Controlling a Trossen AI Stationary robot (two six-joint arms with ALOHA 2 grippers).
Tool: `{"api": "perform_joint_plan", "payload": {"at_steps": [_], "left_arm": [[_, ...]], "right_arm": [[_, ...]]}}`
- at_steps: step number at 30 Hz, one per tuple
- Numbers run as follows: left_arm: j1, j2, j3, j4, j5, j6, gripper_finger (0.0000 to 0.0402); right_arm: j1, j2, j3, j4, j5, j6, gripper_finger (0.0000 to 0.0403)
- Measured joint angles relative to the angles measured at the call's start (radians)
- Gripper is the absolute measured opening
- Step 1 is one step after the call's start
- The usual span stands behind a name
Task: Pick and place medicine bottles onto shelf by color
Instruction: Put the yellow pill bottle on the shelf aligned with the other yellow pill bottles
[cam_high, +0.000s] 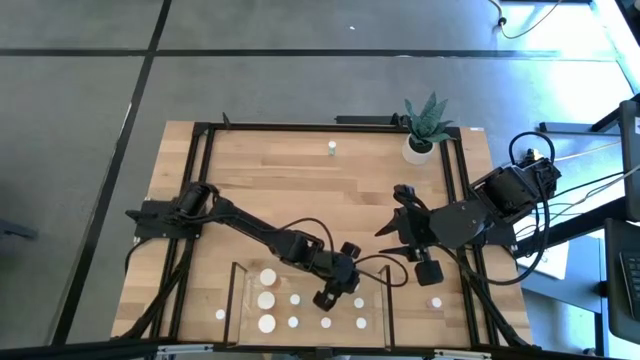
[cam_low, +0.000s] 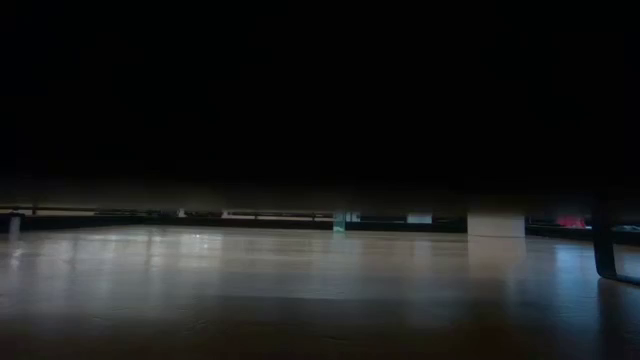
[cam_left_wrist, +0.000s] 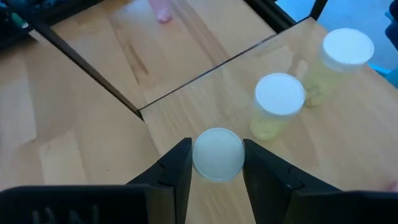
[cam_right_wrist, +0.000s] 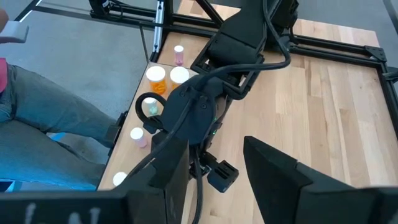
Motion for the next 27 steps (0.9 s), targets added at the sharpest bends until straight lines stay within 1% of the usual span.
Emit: {"api": "perform_joint_plan", "payload": {"at_steps": [10,27], "left_arm": [[0.001,0.000,0.000,0.000,0.018,-0.001,0.0124],[0.001,0.000,0.000,-0.003,0.022,-0.001,0.0179]], "right_arm": [[0.000,0.000,0.000,0.000,0.000,0.000,0.0156],[0.000,0.000,0.000,0.000,0.000,0.001,0.0156]]}}
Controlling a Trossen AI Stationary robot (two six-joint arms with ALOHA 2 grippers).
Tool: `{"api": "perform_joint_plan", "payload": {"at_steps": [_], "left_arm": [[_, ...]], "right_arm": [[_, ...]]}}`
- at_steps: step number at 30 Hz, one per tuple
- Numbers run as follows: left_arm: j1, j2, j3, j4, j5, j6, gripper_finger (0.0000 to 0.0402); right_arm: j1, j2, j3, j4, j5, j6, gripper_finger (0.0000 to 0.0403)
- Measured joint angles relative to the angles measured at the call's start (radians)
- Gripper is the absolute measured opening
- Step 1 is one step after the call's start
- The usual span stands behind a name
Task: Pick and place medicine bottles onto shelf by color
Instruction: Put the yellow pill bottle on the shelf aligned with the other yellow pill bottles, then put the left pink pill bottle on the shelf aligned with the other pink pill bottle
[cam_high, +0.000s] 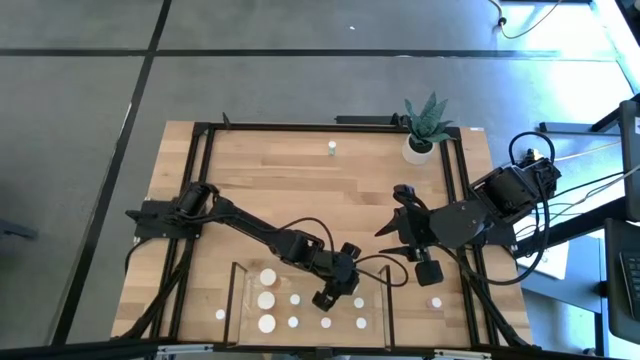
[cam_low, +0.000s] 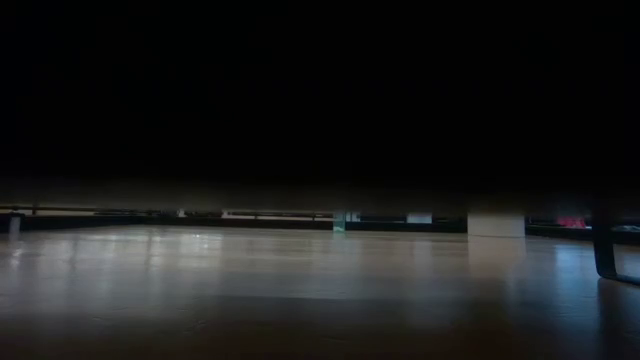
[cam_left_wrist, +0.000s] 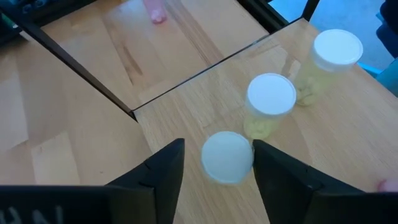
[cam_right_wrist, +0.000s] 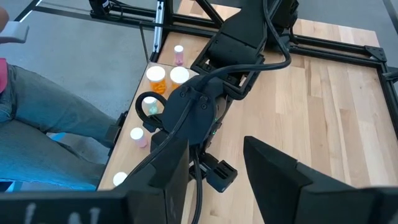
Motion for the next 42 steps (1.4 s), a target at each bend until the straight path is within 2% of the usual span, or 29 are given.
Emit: {"api": "perform_joint_plan", "payload": {"at_steps": [8,19,26,31,35,42], "left_arm": [[0.000,-0.001,0.000,0.016,0.002,-0.013,0.0208],[-0.009,-0.014,0.001,0.011,0.003,-0.031,0.0210],[-0.025,-0.065,0.002,-0.038,-0.016,-0.033,0.0210],[-0.043,-0.125,0.002,-0.136,-0.081,-0.077,0.0210],[-0.077,-0.179,0.001,-0.309,-0.173,-0.148,0.0210],[-0.170,-0.292,0.001,-0.597,-0.212,-0.389,0.0210]], "right_arm": [[0.000,0.000,0.000,0.000,0.000,-0.001,0.0156],[0.000,0.000,0.000,0.000,0.000,0.000,0.0156],[0.000,0.000,0.000,0.008,0.000,0.000,0.0156],[0.000,0.000,0.000,0.012,0.000,0.000,0.0156],[0.000,0.000,0.000,0.016,0.000,0.000,0.0156],[0.000,0.000,0.000,0.022,0.000,-0.001,0.0156]]}}
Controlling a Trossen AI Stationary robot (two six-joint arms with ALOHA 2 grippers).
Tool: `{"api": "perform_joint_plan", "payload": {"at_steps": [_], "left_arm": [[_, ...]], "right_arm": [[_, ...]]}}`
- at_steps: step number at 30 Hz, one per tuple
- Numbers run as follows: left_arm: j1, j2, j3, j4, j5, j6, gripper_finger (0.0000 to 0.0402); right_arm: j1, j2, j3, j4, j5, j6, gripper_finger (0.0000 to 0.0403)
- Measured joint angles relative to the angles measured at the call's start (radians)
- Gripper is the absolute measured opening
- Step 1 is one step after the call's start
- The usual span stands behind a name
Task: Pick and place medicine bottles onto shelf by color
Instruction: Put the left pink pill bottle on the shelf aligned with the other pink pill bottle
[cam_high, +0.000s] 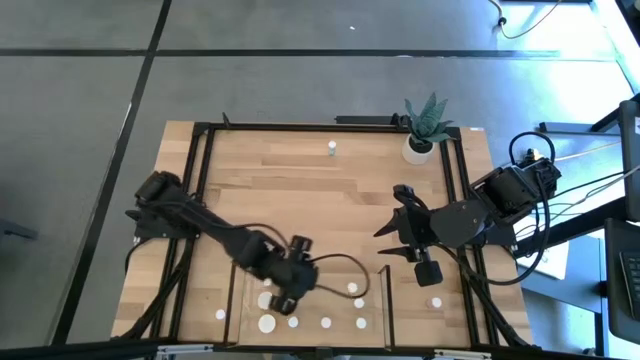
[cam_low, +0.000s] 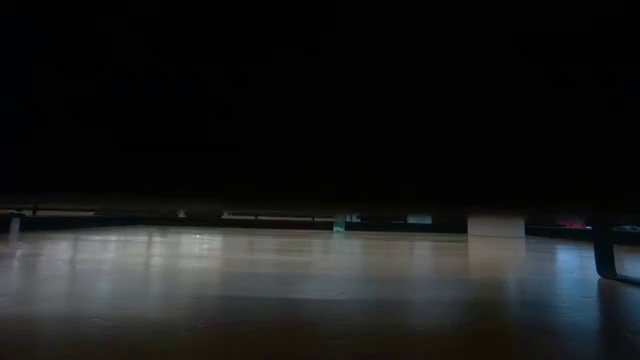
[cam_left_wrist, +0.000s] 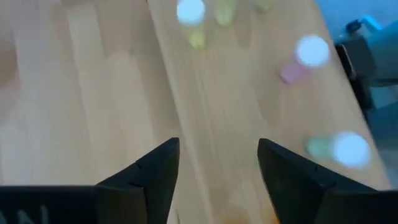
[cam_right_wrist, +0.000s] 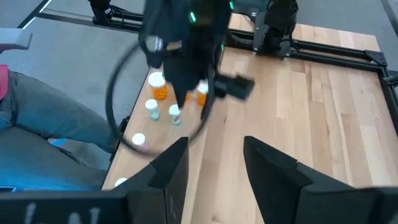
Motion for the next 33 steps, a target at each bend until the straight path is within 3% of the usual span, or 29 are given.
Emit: {"api": "perform_joint_plan", "payload": {"at_steps": [12,23,33], "left_arm": [[-0.208,-0.146,0.000,-0.285,-0.208,-0.425,0.0210],[-0.326,-0.190,-0.001,-0.605,-0.154,-0.811,0.0210],[-0.483,-0.189,-0.080,-0.627,-0.049,-1.064,0.0210]], "right_arm": [[0.000,0.000,0.000,0.007,0.000,0.000,0.0156],[0.000,0.000,0.000,0.008,0.000,-0.002,0.0156],[-0.001,0.000,-0.001,0.011,0.000,-0.004,0.0156]]}}
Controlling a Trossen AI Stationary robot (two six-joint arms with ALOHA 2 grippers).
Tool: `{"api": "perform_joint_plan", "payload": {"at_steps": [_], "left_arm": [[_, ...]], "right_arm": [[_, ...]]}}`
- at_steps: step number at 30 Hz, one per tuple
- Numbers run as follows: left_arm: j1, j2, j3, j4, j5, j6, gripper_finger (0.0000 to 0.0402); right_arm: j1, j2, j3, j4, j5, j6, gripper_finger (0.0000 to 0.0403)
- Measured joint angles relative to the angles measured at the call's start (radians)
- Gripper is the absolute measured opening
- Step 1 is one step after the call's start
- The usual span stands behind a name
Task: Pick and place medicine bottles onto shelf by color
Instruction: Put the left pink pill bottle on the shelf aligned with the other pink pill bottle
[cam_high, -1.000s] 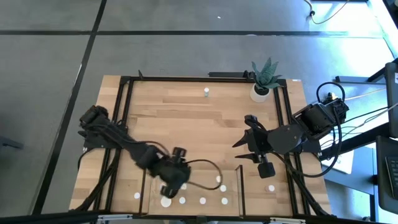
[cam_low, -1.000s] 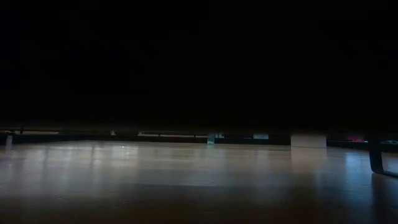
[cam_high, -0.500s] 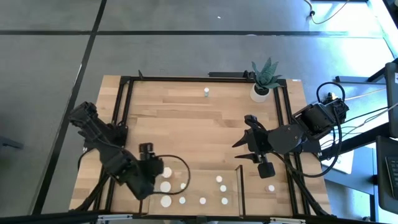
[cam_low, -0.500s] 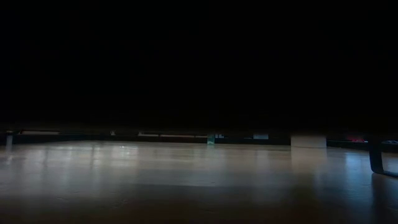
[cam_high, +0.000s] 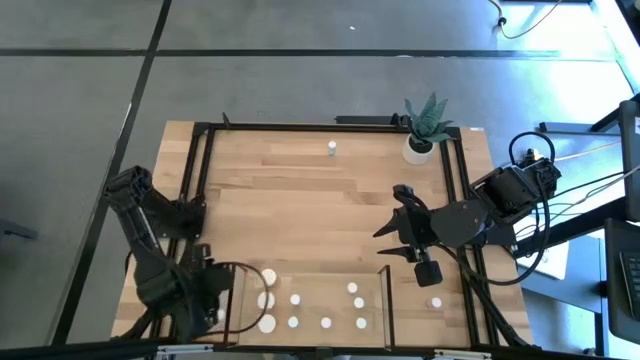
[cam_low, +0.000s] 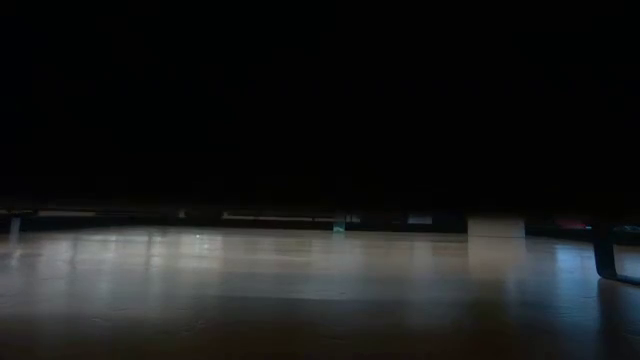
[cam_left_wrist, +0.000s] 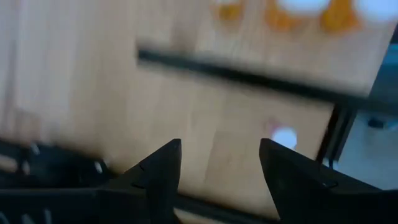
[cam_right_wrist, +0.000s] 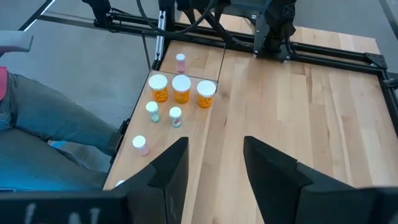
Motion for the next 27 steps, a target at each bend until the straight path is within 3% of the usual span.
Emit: {"api": "perform_joint_plan", "payload": {"at_steps": [4,13,27], "left_arm": [[-0.072,0.000,-0.056,0.032,0.062,-0.081,0.0210],[-0.199,0.000,-0.158,0.280,0.022,-0.098,0.0210],[-0.213,0.001,-0.412,0.571,-0.019,-0.089,0.0210]], "right_arm": [[0.000,0.002,-0.006,0.004,0.000,-0.051,0.0156],[0.000,0.011,-0.007,0.004,0.001,-0.168,0.0156],[0.000,0.017,-0.007,0.004,0.001,-0.181,0.0156]]}}
